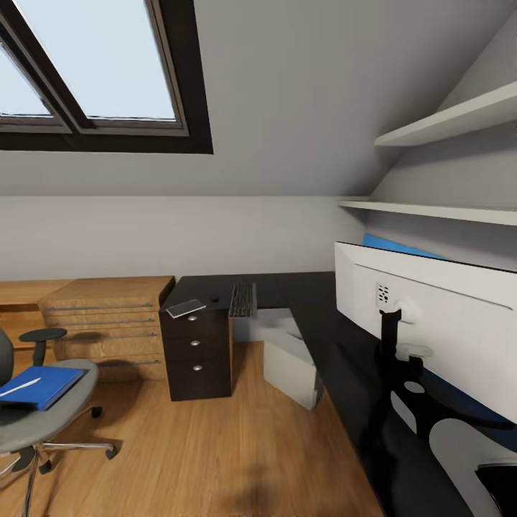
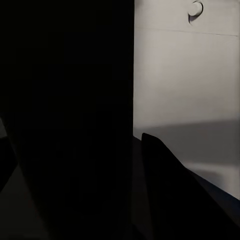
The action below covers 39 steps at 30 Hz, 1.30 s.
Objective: In the bedroom, organize the workspace by keeping the computer under the desk, ensuring the monitor is on the desk, placing the keyboard on the desk next to the monitor, placing the mouse on the desk next to the keyboard, moving the folder from the swivel chair onto the desk next to the mouse, stacking the notebook on top of the folder with the pen on top of the notebook, and positioning the swivel chair next to the desk.
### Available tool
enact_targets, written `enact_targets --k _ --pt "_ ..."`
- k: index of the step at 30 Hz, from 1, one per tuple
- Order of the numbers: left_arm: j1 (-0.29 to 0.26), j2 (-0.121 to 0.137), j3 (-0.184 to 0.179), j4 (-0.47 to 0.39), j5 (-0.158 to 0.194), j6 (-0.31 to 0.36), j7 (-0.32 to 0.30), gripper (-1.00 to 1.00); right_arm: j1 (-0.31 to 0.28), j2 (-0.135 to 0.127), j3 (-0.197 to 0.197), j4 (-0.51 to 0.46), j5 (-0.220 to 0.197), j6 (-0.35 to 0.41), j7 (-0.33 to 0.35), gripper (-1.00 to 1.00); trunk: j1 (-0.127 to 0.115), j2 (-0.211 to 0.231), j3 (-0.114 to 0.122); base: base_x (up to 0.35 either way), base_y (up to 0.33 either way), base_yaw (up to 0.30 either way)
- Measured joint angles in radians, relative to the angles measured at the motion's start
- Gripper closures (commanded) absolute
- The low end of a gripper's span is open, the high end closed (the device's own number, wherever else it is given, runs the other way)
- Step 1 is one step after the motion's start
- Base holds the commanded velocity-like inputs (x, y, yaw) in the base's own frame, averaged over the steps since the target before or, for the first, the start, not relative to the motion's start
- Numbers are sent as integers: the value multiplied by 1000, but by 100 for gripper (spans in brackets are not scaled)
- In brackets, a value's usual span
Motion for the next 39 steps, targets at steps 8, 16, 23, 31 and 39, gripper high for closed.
enact_targets --k 8,16,23,31,39 --pt "0 0 0 0 0 0 0 -100 0 0 -1 0 0 0 2 100 0 0 0 -43 27 0" --pt "0 0 0 0 0 -1 0 -100 0 0 0 0 -2 -1 2 100 0 0 0 -1 121 0" --pt "0 0 0 0 0 -1 -1 -100 0 0 -1 1 -5 -1 2 100 0 0 0 -3 40 0" --pt "0 0 0 0 -1 -1 -2 -100 0 0 0 0 -1 0 3 100 0 0 0 -55 76 0" --pt "0 0 0 0 -2 -1 -2 -100 0 0 3 1 -4 1 3 -100 0 0 0 -2 2 0"
